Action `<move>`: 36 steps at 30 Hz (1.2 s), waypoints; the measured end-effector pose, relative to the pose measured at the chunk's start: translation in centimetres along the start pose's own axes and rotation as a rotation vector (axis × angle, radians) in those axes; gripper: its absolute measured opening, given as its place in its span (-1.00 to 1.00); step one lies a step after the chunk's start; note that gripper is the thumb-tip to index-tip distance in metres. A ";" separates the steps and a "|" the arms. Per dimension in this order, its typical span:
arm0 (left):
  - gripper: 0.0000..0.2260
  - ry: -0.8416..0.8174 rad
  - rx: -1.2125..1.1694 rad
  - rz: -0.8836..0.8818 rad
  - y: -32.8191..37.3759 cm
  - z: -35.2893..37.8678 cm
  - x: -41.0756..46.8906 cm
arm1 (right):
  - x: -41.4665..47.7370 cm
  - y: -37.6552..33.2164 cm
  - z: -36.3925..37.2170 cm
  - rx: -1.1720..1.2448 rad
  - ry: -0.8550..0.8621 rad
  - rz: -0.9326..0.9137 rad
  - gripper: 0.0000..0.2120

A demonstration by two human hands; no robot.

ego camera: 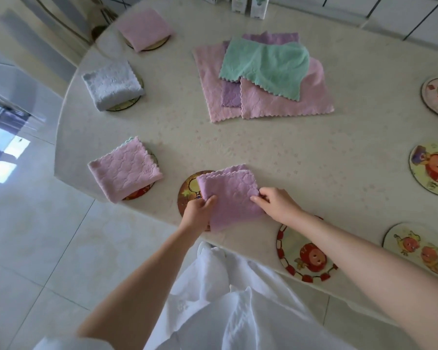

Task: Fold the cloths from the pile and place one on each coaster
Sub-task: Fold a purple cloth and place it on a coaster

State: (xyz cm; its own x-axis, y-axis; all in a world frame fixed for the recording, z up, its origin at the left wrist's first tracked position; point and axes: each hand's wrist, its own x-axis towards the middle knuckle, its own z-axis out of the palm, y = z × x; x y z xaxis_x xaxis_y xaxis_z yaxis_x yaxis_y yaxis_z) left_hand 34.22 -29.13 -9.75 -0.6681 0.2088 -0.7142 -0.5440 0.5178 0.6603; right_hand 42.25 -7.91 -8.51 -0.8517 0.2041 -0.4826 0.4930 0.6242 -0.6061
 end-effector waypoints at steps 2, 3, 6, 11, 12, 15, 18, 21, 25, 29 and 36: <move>-0.55 0.020 0.013 -0.045 0.5 0.1 0.3 | 0.8 -0.2 0.2 -0.026 -0.014 0.056 -0.58; -0.57 0.027 0.019 -0.061 0.8 0.2 0.3 | 1.1 -0.4 0.3 -0.036 -0.020 0.079 -0.58; -0.66 0.010 0.008 -0.101 1.4 0.2 0.2 | 1.7 -0.8 0.2 -0.023 -0.022 0.143 -0.57; -0.78 0.016 0.000 -0.068 2.2 -0.8 0.2 | 2.8 -1.9 -0.6 0.020 0.041 0.176 -0.62; -0.79 0.045 -0.004 -0.042 2.4 -1.1 0.5 | 3.2 -2.1 -0.7 0.053 0.058 0.188 -0.65; -0.83 0.135 -0.022 -0.008 3.2 -2.0 1.5 | 4.3 -2.7 -1.0 0.131 0.068 0.208 -0.72; -0.90 0.196 0.026 0.027 4.2 -2.6 2.6 | 5.2 -3.1 -1.0 0.125 0.081 0.206 -0.81; -0.96 0.237 0.114 0.097 4.8 -2.7 3.2 | 5.8 -3.4 -1.1 0.103 0.128 0.196 -0.84; -0.93 0.317 0.309 0.168 5.0 -2.6 3.3 | 6.7 -3.2 -0.8 0.045 0.140 0.222 -0.83; -0.78 0.425 0.679 0.402 4.0 -1.6 2.6 | 6.8 -3.5 -0.5 -0.057 0.160 0.232 -0.82; -0.54 0.160 1.136 0.989 -0.9 -1.2 1.8 | 3.8 -3.8 0.6 -0.146 0.228 0.164 -0.57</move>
State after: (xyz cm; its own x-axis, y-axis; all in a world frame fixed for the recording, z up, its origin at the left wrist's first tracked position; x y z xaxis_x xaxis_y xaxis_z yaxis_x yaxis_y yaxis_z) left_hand 32.89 -30.25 -11.35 -0.6068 0.7945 -0.0224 0.7622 0.5897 0.2670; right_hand 37.25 -9.95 -8.41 -0.7887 0.4650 -0.4020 0.6107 0.6672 -0.4264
